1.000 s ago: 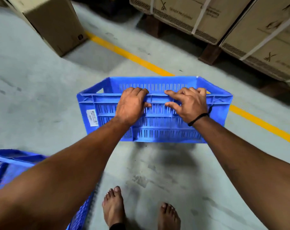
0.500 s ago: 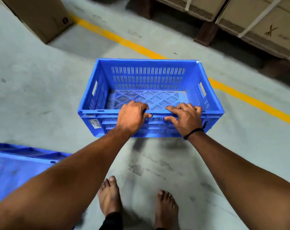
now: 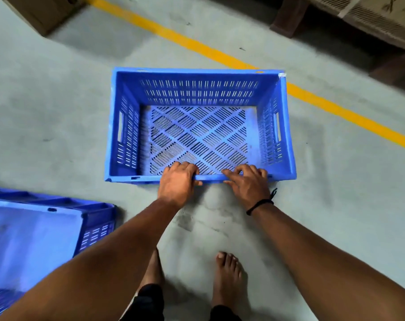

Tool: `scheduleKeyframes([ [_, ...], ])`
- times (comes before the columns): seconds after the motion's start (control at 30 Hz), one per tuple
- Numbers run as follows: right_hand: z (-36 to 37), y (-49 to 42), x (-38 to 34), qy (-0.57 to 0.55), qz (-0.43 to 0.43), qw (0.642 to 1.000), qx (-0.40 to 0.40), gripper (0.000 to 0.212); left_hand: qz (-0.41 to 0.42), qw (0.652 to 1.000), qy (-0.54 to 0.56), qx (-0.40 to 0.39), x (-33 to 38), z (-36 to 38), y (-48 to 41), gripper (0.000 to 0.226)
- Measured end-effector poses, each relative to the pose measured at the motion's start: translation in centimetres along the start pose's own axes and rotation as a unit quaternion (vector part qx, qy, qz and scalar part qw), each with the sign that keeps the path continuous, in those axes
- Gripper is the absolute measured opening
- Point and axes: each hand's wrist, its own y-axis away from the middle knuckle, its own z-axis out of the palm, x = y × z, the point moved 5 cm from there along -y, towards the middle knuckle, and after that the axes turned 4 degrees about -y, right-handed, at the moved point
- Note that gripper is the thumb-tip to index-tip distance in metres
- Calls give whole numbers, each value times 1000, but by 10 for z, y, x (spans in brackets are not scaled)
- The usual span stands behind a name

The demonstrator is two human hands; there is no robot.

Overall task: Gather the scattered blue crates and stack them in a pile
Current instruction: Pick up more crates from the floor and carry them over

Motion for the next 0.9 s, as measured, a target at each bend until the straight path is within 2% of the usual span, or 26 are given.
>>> scheduleKeyframes([
  [0.07,-8,-2,2,-2,4,1000,-1,39,16,1000,22,-13,-4,-3,-3,37],
  [0.17,-30,-8,26,32,84,995,33,46,12,1000,28,1,-14,-14,-10,60],
  [0.27,-50,-18,64,91,154,983,40,51,-39,998,-35,17,-38,-23,-18,54],
  [0.37,-38,-29,97,135,154,977,-62,57,-95,989,-92,-73,-66,-10,-18,60],
  [0.47,-20,-30,110,79,124,987,-69,53,-93,978,-109,-155,-73,6,-16,61],
  [0.57,-18,-14,111,23,151,987,-49,63,-79,976,-107,-170,-73,7,-13,62],
  [0.67,-18,9,102,18,165,985,-53,74,-83,974,-103,-184,-74,8,-2,65],
  [0.8,-29,-6,99,53,129,989,-47,63,-31,983,-120,-138,-73,-7,-12,70],
  [0.9,-46,-40,99,31,140,989,-27,67,-6,983,-169,-70,-94,-30,-37,70],
])
